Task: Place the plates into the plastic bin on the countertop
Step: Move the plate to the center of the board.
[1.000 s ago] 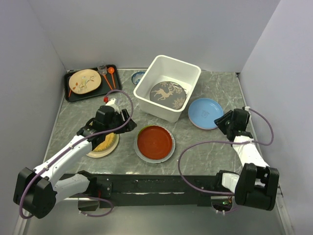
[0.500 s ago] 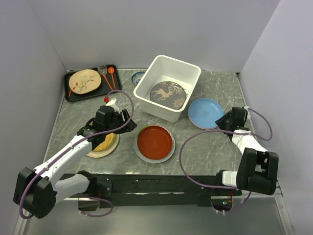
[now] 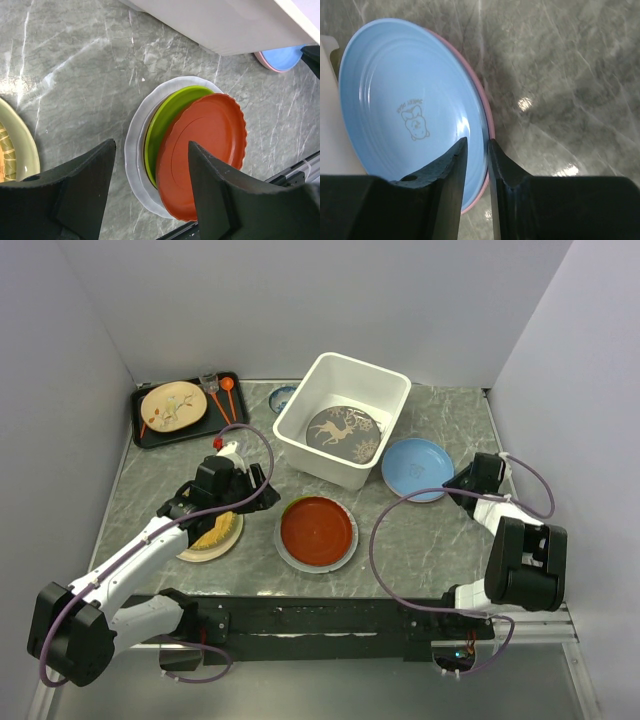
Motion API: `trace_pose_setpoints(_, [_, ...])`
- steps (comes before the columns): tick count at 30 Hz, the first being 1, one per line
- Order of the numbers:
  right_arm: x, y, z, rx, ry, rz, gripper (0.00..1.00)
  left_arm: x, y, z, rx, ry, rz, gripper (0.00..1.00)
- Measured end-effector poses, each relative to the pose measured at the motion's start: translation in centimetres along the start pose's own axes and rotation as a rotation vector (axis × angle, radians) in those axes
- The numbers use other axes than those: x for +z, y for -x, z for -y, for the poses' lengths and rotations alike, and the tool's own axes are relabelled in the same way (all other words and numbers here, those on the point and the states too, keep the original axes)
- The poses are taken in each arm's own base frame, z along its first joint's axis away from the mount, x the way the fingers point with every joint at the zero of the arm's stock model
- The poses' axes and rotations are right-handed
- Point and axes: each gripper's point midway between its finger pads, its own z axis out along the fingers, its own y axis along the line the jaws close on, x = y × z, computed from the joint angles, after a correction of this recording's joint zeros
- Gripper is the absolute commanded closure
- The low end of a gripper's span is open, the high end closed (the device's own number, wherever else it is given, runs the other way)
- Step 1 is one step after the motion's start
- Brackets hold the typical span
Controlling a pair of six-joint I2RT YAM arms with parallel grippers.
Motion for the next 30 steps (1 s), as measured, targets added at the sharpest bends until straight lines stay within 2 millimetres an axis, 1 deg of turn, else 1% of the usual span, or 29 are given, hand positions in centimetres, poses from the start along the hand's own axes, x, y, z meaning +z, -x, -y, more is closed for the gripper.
trace_pose_setpoints(3, [0.5, 0.1, -0.4, 0.000, 0.012, -0.010, 0.77, 0.0, 0.0, 0.1, 0.000, -0.005, -0.003, 0.35])
trace_pose_setpoints(4, [0.6, 0.1, -0.5, 0.000, 0.015, -0.012, 0.83, 0.0, -0.1, 0.1, 0.000, -0.006, -0.003, 0.35])
trace_pose_setpoints(6, [0.8, 0.1, -0.7, -0.003, 0.020, -0.019, 0.89, 0.0, -0.1, 0.1, 0.000, -0.006, -0.004, 0.36])
trace_pose_setpoints(7, [0.9, 0.0, -0.7, -0.003, 0.024, -0.026, 0.96, 0.0, -0.1, 0.1, 0.000, -0.006, -0.004, 0.36])
trace_pose_setpoints(9, [1.0, 0.0, -0.9, -0.008, 0.031, -0.035, 1.00, 0.0, -0.1, 0.1, 0.000, -0.006, -0.004, 0.35])
trace_pose_setpoints(12, [1.2, -0.2, -1.2, -0.015, 0.046, -0.050, 1.00, -0.1, -0.1, 0.1, 0.000, -0.006, -0.005, 0.35])
trace_pose_setpoints(20, [0.9, -0.1, -1.3, -0.023, 0.050, -0.047, 1.00, -0.2, 0.0, 0.2, 0.001, -0.010, 0.000, 0.36])
trace_pose_setpoints(23, [0.0, 0.3, -1.5, -0.026, 0.056, -0.031, 1.00, -0.2, 0.0, 0.3, 0.001, -0.013, -0.002, 0.36])
trace_pose_setpoints(27, [-1.8, 1.8, -2.7, -0.035, 0.091, 0.024, 1.00, -0.2, -0.1, 0.3, 0.001, -0.017, -0.005, 0.35])
trace_pose_setpoints(30, [-2.6, 2.5, -3.2, -0.040, 0.109, 0.049, 1.00, -0.2, -0.1, 0.3, 0.000, -0.018, -0.005, 0.35])
